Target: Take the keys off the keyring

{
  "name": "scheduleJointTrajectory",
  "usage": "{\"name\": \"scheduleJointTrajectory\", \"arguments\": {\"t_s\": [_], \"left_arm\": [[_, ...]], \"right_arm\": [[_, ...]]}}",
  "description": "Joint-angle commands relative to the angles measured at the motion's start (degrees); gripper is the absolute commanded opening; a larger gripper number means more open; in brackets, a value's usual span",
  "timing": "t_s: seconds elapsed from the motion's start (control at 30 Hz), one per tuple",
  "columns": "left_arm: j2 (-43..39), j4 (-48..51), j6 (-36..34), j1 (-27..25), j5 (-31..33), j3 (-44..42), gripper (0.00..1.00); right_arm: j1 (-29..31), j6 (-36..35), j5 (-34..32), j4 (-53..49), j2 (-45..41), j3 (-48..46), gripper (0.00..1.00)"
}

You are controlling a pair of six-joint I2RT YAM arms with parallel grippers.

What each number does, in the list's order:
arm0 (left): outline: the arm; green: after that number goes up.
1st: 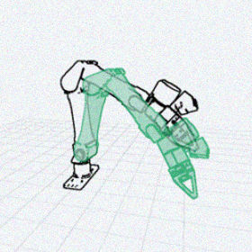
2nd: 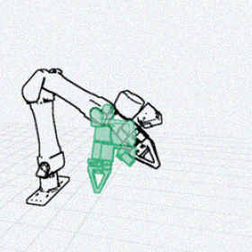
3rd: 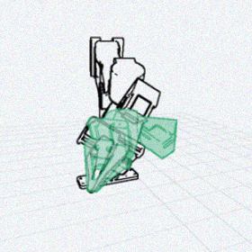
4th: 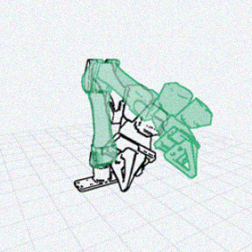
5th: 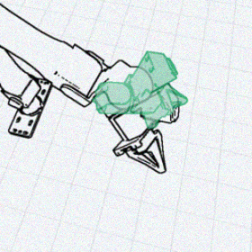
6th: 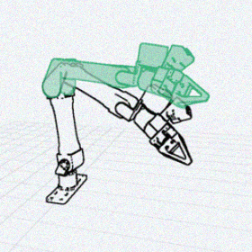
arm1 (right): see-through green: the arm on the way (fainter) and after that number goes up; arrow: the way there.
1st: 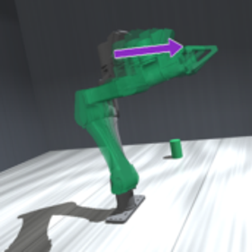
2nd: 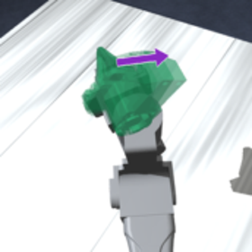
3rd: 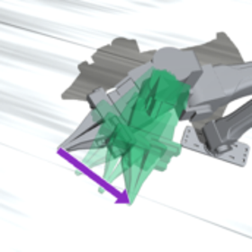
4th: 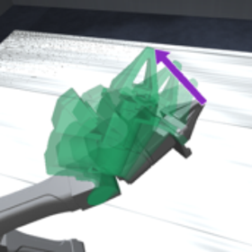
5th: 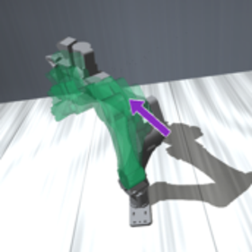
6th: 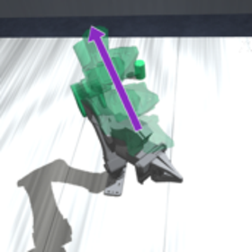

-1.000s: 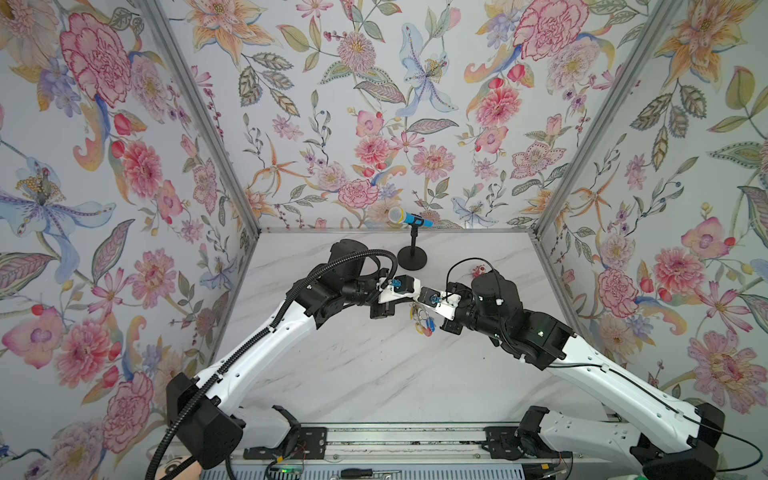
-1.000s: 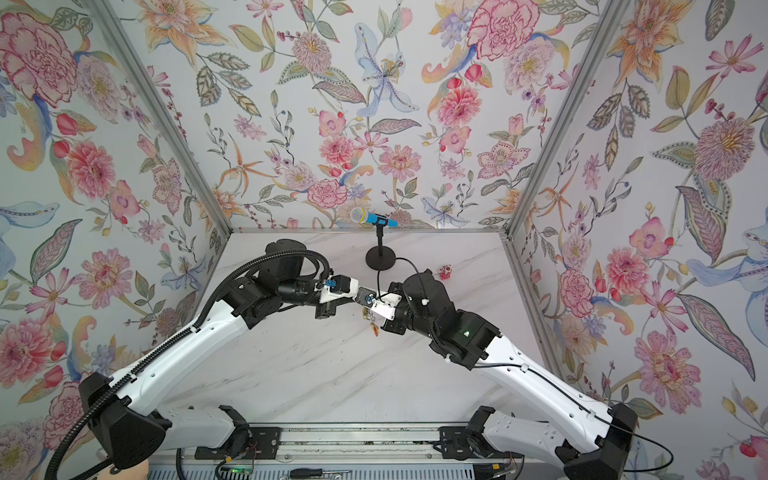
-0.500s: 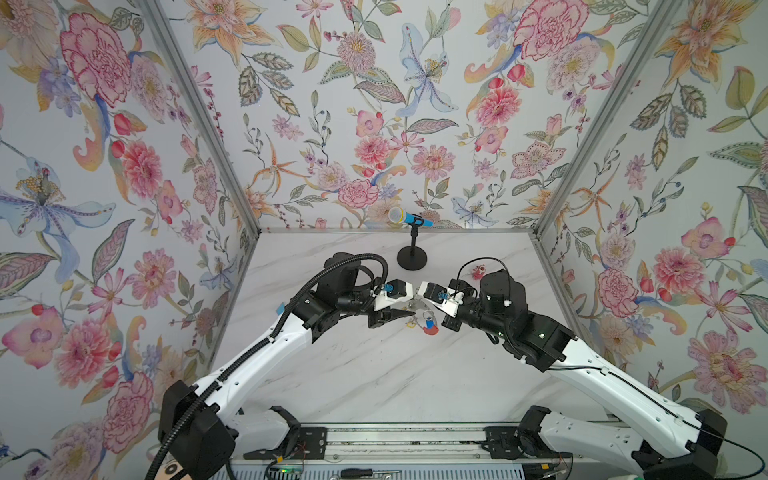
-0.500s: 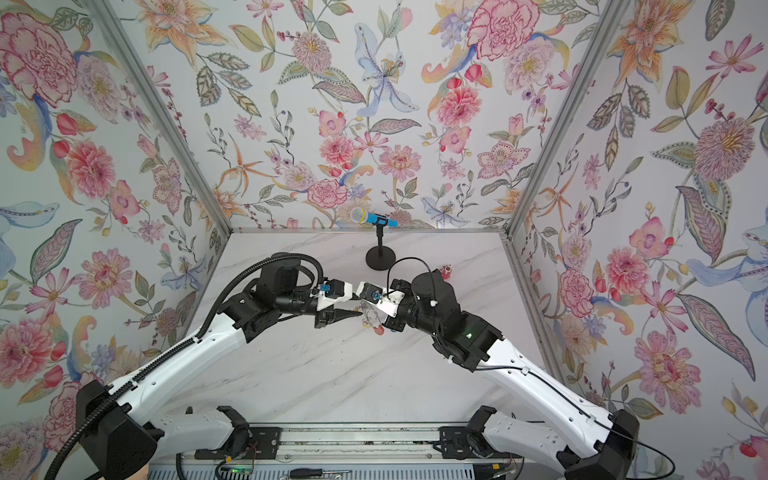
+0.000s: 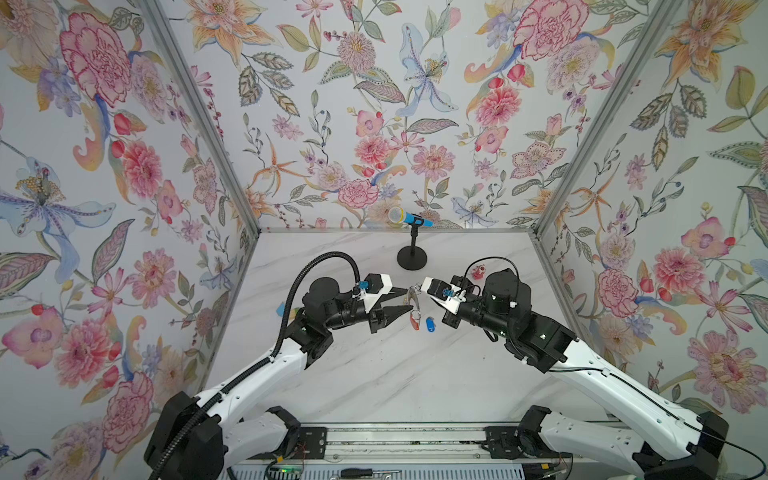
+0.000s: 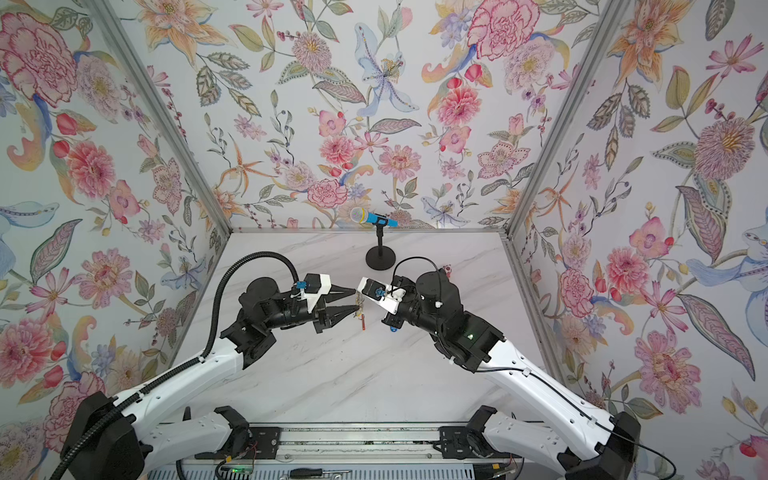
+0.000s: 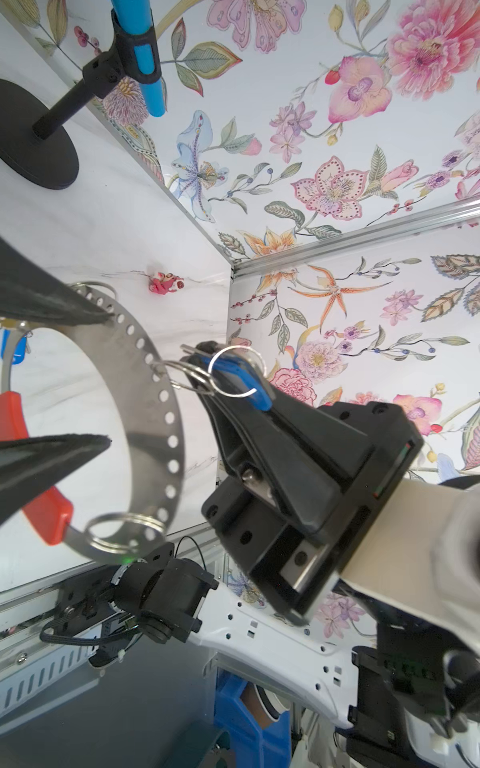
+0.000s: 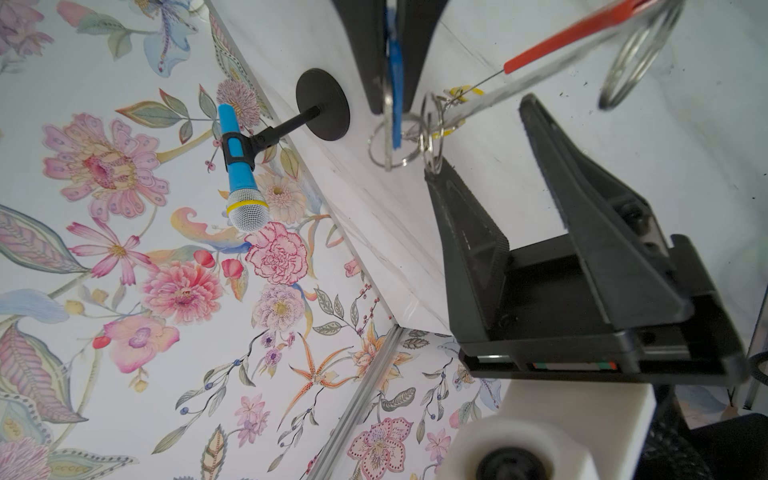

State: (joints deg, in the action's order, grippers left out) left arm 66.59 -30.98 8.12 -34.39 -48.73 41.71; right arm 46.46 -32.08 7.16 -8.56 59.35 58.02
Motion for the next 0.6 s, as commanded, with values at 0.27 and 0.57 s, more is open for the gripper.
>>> {"name": "scheduleJointTrajectory", "arguments": {"t_s": [0.27, 0.57], "left_arm": [[4.22, -17.86, 11.43, -1.11, -3.61, -1.11, 0.33], [5.87, -21.15, 13.10, -2.10, -4.80, -1.14, 0.22]], "right_arm": [[-0.36, 1.96, 2.34, 3.89, -1.00, -0.80, 0.00], [-0.40, 2.43, 2.95, 4.40, -1.80, -1.07, 0.00]]}}
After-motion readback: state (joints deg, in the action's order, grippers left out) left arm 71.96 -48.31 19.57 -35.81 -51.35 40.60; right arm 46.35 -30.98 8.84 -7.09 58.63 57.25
